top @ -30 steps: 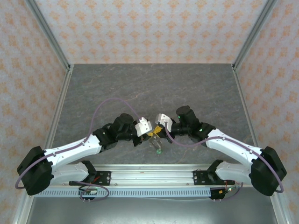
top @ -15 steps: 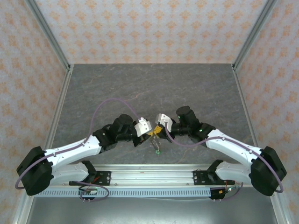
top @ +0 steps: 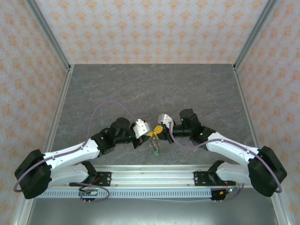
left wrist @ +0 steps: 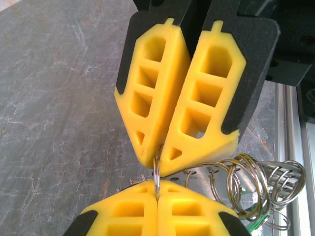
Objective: Put the keys on the keyring
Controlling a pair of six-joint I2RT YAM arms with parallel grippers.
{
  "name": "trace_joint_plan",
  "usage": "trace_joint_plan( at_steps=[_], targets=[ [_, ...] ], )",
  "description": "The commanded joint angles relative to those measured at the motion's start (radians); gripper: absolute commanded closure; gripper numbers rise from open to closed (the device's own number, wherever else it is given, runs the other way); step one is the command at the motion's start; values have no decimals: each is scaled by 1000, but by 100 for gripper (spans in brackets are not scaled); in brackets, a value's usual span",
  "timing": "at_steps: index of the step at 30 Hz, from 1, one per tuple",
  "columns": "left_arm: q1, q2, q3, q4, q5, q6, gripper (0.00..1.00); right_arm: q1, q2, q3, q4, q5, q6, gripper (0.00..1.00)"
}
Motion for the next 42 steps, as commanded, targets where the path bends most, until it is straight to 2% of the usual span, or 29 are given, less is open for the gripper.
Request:
trace_joint_plan(
  at_steps=[1, 4, 9, 11, 15, 20, 26, 30, 36, 42],
  targets=[
    [8, -40, -15, 112, 28, -33, 100, -10, 13, -20, 77, -24, 14, 87],
    [12, -55, -21, 116, 30, -39, 100, -11, 20, -31, 96, -20, 19, 89],
    [15, -60, -20, 87, 24, -32, 100, -12, 26, -19, 106, -13, 21, 100],
    [14, -54, -4, 42, 23, -13, 100, -10, 20, 0, 87, -14, 19, 100],
    [16, -41, 30, -53, 4, 29, 86, 2, 10, 51, -21, -7, -46, 100],
    [14, -28, 56, -113, -7, 63, 81, 28, 6, 107, -137, 20, -117, 100],
    [15, -5, 75, -115, -3, 65, 80, 37, 4, 141, -195, 16, -150, 100],
    [15, 8, 84, -117, 4, 64, 83, 38, 1, 155, -218, 12, -164, 100],
    [15, 11, 89, -126, -3, 72, 100, 39, 9, 192, -303, 30, -202, 100],
    [16, 6, 83, -131, -21, 77, 100, 39, -22, 169, -293, 76, -199, 100]
  ],
)
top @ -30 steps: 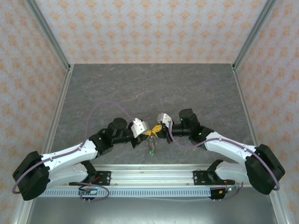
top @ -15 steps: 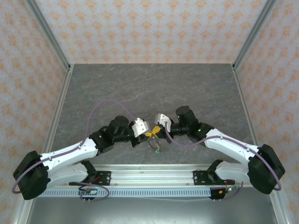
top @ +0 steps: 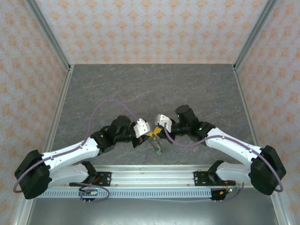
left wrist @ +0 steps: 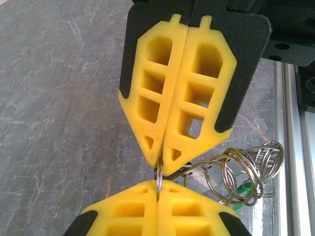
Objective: Put the keys on the keyring
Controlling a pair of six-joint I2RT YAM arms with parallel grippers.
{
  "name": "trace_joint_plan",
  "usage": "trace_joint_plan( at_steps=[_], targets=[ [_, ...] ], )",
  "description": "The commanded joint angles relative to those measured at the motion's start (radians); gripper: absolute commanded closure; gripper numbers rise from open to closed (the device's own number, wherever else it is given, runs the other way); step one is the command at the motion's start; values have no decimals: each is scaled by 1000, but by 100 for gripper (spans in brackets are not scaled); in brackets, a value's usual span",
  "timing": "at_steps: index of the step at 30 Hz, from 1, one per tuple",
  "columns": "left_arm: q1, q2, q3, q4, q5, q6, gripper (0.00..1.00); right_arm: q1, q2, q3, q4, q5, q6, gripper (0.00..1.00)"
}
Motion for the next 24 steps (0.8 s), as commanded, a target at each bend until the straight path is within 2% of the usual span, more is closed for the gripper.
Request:
trace_joint_plan(
  at_steps=[1, 5, 9, 15, 24],
  targets=[
    [4, -1, 21, -11, -29, 11, 100, 7, -36, 14, 10, 12, -15, 100],
    [4, -13, 2, 46, -19, -12, 100, 7, -30, -27, 54, 16, 11, 95],
    [5, -32, -28, 128, 0, -47, 100, 8, -16, -109, 204, 1, 88, 93],
    [5, -58, -48, 165, 10, -62, 100, 4, -21, -167, 346, -16, 162, 92],
    [5, -87, -76, 204, 4, -86, 100, -11, -12, -192, 369, -8, 170, 89]
  ],
)
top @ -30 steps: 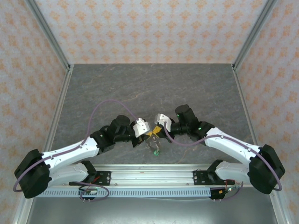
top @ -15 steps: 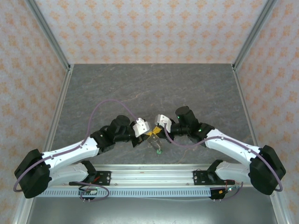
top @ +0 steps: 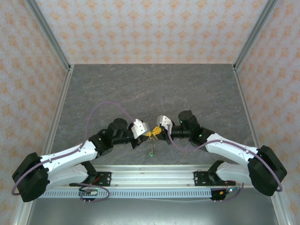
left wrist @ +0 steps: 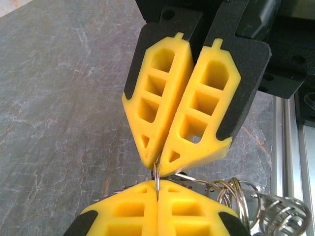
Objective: Put the keys on the keyring
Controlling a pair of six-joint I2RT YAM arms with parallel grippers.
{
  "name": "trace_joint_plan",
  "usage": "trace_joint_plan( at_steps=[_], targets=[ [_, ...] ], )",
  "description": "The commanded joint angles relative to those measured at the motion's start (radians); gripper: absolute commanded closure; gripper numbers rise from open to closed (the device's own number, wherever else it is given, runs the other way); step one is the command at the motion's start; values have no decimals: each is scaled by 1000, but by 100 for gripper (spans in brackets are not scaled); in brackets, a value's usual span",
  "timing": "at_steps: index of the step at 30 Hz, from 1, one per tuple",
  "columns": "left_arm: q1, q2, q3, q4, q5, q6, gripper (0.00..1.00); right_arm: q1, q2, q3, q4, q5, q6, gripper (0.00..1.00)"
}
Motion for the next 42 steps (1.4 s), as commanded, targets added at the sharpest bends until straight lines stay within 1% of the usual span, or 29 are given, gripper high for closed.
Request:
trace_joint_plan(
  at_steps=[1, 8, 14, 17, 18, 21, 23, 30, 33, 37, 42],
  targets=[
    [4, -40, -3, 104, 4, -16, 100, -17, 1, -24, 30, -6, 18, 89],
    [6, -40, -5, 109, 5, -20, 100, -26, 5, -31, 58, -29, 36, 90],
    [7, -18, 8, 77, 10, -12, 100, -25, 5, -7, 93, -76, 69, 100],
    [6, -2, 22, 54, 11, -5, 100, -26, 1, 23, 52, -78, 54, 100],
    [6, 2, 26, 48, 9, -3, 97, -26, -1, 36, 30, -78, 42, 100],
    [6, 12, 36, 28, 6, 9, 95, -24, -6, 63, -12, -78, 17, 100],
    [6, 20, 49, 8, 4, 21, 90, -22, -9, 81, -37, -80, 3, 100],
    [6, 50, 76, -43, 7, 51, 86, -5, -8, 126, -122, -66, -41, 100],
    [6, 61, 81, -50, 7, 58, 87, 0, -7, 140, -153, -60, -60, 100],
    [6, 71, 87, -71, 4, 68, 99, 1, -7, 148, -165, -57, -68, 100],
    [6, 70, 84, -81, -23, 74, 100, 2, -12, 149, -176, -44, -73, 100]
  ],
)
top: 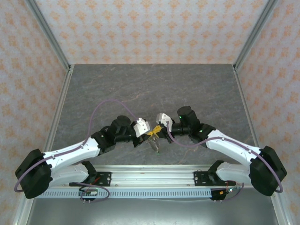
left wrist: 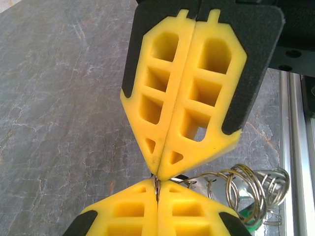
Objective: Put the keys on the keyring
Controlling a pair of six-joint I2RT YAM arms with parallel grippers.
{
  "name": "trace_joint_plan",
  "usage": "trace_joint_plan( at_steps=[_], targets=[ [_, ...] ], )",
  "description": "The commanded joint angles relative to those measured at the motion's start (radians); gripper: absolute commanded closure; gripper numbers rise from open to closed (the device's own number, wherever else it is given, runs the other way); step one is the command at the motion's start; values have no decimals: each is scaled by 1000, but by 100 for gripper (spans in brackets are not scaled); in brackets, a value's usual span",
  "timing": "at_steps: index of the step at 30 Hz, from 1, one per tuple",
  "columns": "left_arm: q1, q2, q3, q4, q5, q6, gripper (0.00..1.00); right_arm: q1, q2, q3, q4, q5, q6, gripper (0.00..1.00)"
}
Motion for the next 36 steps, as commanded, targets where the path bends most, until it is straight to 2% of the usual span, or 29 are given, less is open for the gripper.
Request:
trace_joint_plan(
  at_steps=[1, 9, 18, 24, 30, 36],
  targets=[
    [4, 6, 20, -31, -24, 19, 100, 15, -19, 38, 13, -4, -28, 100],
    [4, -49, -38, 60, -45, -28, 100, 13, -35, -22, -52, 156, -43, 100],
    [6, -57, -52, 96, -40, -40, 100, 9, -28, -106, 72, 140, 55, 100],
    [5, -53, -56, 116, -35, -49, 100, 10, 1, -119, 74, 138, 61, 100],
    [5, -48, -57, 130, -37, -52, 100, 11, 22, -110, 80, 89, 72, 91],
    [7, -33, -48, 137, -14, -53, 100, 11, -29, -90, 72, 128, 49, 84]
  ],
)
